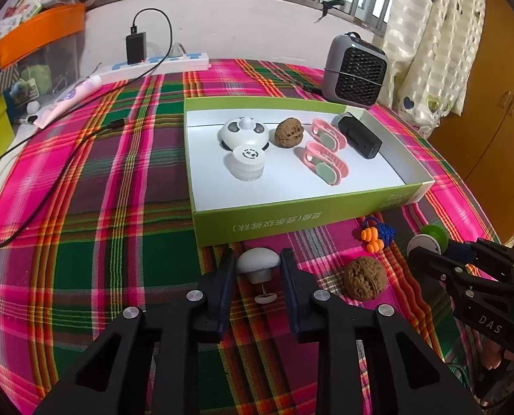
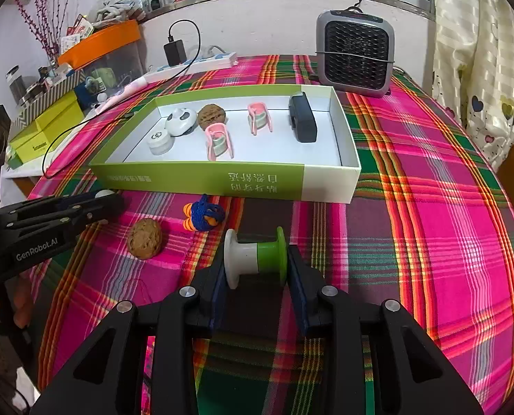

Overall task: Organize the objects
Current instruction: 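Close the left tool on the white mushroom peg and lift it, then carry the mushroom peg and spool over the box with both tools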

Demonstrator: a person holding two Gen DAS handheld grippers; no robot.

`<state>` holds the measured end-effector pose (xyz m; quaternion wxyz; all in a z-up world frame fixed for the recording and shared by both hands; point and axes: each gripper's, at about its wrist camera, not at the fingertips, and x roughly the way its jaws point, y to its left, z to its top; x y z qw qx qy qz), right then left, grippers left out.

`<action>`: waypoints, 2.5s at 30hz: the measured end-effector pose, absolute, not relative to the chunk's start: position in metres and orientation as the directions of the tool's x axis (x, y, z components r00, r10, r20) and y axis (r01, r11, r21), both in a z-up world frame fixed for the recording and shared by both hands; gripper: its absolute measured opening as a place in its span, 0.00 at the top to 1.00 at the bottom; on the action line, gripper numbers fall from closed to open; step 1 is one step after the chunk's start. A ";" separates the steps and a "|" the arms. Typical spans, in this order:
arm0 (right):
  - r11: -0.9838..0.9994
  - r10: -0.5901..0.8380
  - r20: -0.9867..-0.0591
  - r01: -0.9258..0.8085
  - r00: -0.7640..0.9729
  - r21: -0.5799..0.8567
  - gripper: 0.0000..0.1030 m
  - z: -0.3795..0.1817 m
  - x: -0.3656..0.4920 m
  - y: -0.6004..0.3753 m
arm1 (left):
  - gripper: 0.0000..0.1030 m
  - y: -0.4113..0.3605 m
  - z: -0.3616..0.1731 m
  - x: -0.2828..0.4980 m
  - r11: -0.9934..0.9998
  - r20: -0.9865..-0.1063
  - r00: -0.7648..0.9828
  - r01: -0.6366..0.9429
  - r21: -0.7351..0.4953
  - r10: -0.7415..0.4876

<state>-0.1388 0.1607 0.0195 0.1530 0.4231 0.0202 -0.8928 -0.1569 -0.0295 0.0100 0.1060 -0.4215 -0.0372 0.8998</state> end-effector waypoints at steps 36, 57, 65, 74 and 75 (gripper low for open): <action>-0.949 -0.265 -0.752 0.303 -0.604 0.091 0.67 0.025 -0.138 0.158 | 0.77 -0.032 0.016 -0.153 -0.978 -0.739 -0.641 -0.148 -0.146 0.207; -0.941 -0.289 -0.711 0.328 -0.641 0.087 0.67 0.048 -0.141 0.157 | 0.77 -0.032 0.043 -0.150 -0.972 -0.696 -0.678 -0.173 -0.161 0.236; -0.938 -0.298 -0.706 0.336 -0.643 0.090 0.67 0.053 -0.152 0.156 | 0.77 -0.030 0.047 -0.159 -0.970 -0.693 -0.679 -0.177 -0.164 0.241; -0.934 -0.307 -0.703 0.344 -0.642 0.094 0.67 0.055 -0.168 0.156 | 0.77 -0.027 0.048 -0.175 -0.973 -0.693 -0.684 -0.175 -0.149 0.229; -0.934 -0.307 -0.703 0.344 -0.641 0.094 0.67 0.055 -0.170 0.156 | 0.77 -0.027 0.048 -0.177 -0.974 -0.695 -0.682 -0.171 -0.149 0.226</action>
